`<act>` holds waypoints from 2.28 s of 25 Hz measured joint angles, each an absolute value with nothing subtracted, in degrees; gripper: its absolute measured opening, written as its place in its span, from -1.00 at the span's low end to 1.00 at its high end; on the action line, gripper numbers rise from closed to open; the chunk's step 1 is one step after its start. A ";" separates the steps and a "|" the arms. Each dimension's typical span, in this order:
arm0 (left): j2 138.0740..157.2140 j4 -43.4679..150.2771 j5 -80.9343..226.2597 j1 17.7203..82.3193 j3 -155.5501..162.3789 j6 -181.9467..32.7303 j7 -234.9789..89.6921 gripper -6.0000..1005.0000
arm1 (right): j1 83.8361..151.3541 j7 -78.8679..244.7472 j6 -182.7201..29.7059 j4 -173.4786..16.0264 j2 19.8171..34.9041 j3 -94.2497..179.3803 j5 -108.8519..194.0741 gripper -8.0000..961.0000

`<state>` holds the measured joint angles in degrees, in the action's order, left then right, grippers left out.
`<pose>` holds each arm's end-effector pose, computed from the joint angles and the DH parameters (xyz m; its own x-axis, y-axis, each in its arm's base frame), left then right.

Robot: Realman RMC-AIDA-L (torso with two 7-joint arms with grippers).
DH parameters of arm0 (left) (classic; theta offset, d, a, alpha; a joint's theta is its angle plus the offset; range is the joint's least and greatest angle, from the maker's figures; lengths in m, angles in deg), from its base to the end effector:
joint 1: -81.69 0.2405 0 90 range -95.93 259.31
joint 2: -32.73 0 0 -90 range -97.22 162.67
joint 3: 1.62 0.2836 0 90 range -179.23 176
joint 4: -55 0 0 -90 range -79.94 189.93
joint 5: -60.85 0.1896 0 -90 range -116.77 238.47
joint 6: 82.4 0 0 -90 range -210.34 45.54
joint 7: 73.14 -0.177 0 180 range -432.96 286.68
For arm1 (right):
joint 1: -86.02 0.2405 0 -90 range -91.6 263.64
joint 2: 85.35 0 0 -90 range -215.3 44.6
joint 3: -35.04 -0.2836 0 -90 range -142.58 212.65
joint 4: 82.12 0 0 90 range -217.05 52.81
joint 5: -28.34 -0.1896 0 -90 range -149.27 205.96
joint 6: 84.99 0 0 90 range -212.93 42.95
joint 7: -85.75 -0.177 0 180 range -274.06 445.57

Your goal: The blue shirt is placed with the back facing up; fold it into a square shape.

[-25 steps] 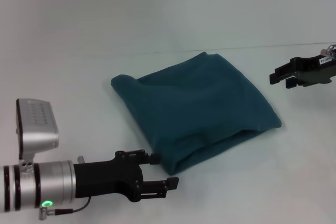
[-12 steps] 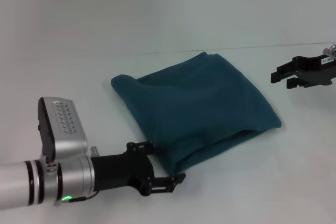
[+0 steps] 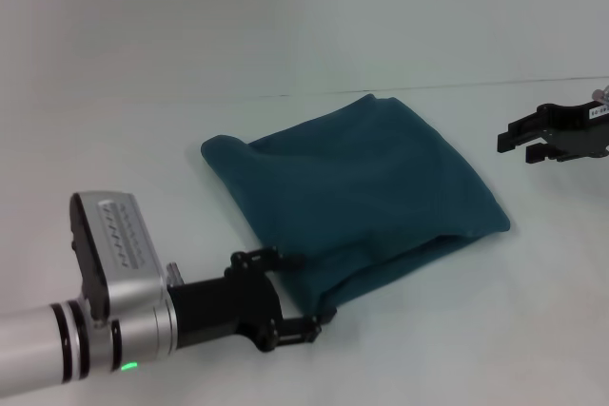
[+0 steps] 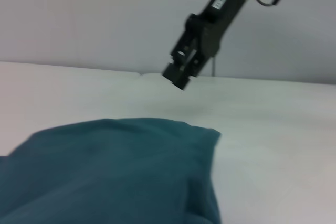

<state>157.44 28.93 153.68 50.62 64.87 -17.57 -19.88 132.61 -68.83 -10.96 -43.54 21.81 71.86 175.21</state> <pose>-0.2347 0.3329 -0.1432 0.9089 0.0920 0.4067 0.2291 -0.9252 -0.3026 0.2913 0.4488 0.0508 0.1352 -0.8917 -0.4320 -0.9646 -0.0187 -0.2631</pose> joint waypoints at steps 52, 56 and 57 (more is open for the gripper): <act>157.44 27.09 140.99 51.63 80.30 -31.56 -25.12 -0.61 | 131.99 -68.85 -11.16 -43.71 21.43 71.29 175.21 0.09; 157.44 26.29 140.89 52.09 80.47 -31.54 -24.34 -0.81 | 131.98 -68.83 -11.16 -43.71 21.43 70.92 175.21 0.09; 157.44 26.16 140.88 52.14 80.51 -31.53 -24.13 -0.82 | 131.98 -68.82 -11.16 -43.71 21.43 70.78 175.21 0.09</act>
<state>157.44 26.16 140.88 52.14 80.51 -31.53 -24.13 131.98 -68.82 -11.16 -43.71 21.43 70.78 175.21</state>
